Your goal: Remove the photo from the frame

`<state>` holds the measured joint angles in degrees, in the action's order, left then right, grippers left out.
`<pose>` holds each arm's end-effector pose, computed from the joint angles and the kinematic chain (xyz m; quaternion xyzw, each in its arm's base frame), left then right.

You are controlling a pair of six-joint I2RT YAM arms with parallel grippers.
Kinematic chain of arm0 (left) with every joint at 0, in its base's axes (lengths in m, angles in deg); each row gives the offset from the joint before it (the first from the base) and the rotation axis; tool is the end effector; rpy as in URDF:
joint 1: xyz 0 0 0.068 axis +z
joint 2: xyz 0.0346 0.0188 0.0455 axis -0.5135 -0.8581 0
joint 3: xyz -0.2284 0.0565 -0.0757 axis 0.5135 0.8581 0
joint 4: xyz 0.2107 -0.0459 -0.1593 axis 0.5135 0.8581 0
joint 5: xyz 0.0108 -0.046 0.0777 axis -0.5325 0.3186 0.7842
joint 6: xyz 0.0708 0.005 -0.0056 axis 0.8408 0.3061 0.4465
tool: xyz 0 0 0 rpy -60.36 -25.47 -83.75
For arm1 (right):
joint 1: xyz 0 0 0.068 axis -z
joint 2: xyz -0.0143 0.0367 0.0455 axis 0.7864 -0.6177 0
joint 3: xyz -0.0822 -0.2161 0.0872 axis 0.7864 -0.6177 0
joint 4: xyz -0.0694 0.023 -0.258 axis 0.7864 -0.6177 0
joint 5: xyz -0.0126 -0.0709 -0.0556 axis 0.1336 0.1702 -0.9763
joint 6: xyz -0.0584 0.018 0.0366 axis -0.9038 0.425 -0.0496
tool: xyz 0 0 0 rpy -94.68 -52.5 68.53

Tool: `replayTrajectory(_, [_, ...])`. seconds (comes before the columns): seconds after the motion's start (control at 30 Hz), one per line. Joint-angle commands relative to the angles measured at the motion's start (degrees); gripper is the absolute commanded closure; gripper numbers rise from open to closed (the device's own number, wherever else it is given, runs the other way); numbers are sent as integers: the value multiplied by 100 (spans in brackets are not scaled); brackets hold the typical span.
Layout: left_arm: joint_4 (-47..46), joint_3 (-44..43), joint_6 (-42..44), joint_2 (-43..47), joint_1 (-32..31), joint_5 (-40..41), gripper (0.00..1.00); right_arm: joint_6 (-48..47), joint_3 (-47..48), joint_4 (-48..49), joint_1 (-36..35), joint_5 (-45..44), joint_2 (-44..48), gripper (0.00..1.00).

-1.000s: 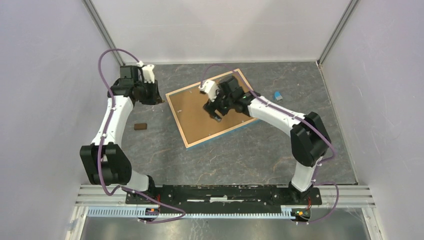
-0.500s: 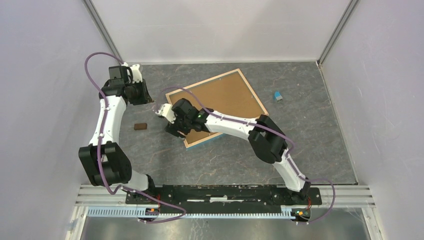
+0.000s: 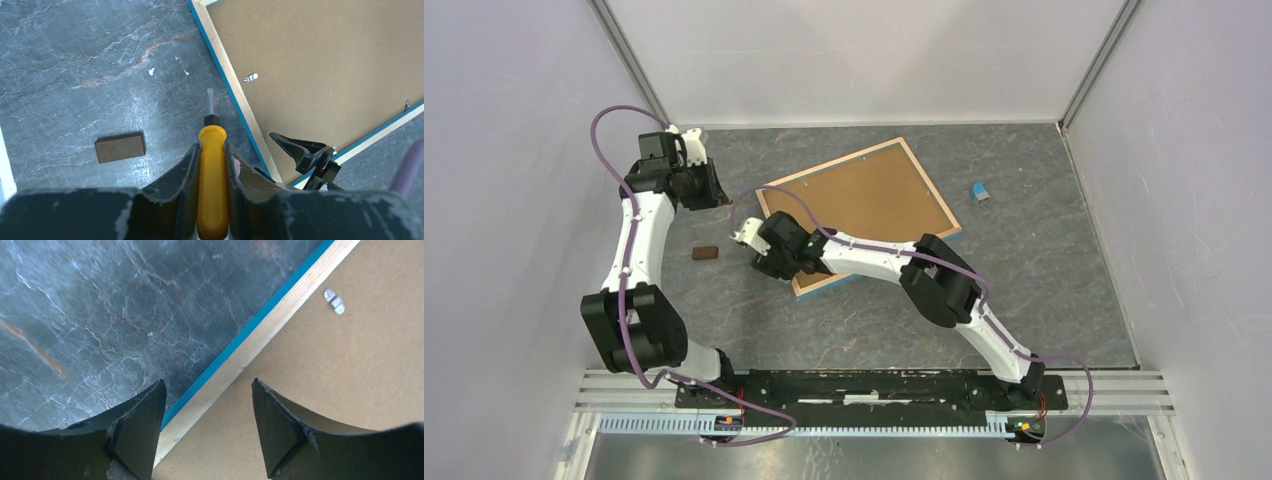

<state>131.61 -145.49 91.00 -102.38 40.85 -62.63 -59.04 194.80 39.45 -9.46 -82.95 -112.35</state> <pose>0.3336 0.0395 0.2735 -0.0169 0.9292 -0.1193 0.3493 0.2599 0.4616 0.1315 -0.5187 0.7656 0.1198 0.3613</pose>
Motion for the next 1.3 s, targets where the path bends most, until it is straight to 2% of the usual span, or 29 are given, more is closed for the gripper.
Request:
replayTrajectory(0.0, [-37, 7, 149, 196, 25, -216, 98, -13, -240, 138, -137, -314, -21, 31])
replayTrajectory(0.1, [1, -16, 187, 188, 23, -252, 98, -21, -519, 79, -209, -131, 32, 37])
replayTrajectory(0.17, [42, -36, 233, 184, 24, -253, 98, -75, -835, 77, -237, 99, 213, 49])
replayTrajectory(0.23, [101, -85, 297, 153, 18, -213, 98, -299, -1361, 156, -278, 294, 455, 66])
replayTrajectory(0.33, [169, -163, 409, 118, 23, -184, 98, -794, -2058, 171, -367, 339, 836, 80])
replayTrajectory(0.43, [240, -265, 517, 67, 8, -193, 98, -1386, -2764, 155, -409, 472, 1261, 88])
replayTrajectory(0.6, [330, -312, 713, -4, -85, -217, 98, -2329, -4038, 251, -429, 377, 2018, 97])
replayTrajectory(0.67, [395, -324, 825, -31, -147, -226, 98, -2511, -4491, 298, -433, 289, 2297, 100])
replayTrajectory(0.9, [741, -275, 1579, -29, -585, -207, 98, -2634, -5697, 269, -392, 340, 3191, 100])
replayTrajectory(1.07, [764, -156, 1921, 5, -1266, 339, 98, -2555, -6345, 384, -354, 465, 3743, 95])
replayTrajectory(1.27, [618, -212, 1979, -136, -1796, 888, 98, -2449, -6871, 539, -301, 572, 4153, 90])
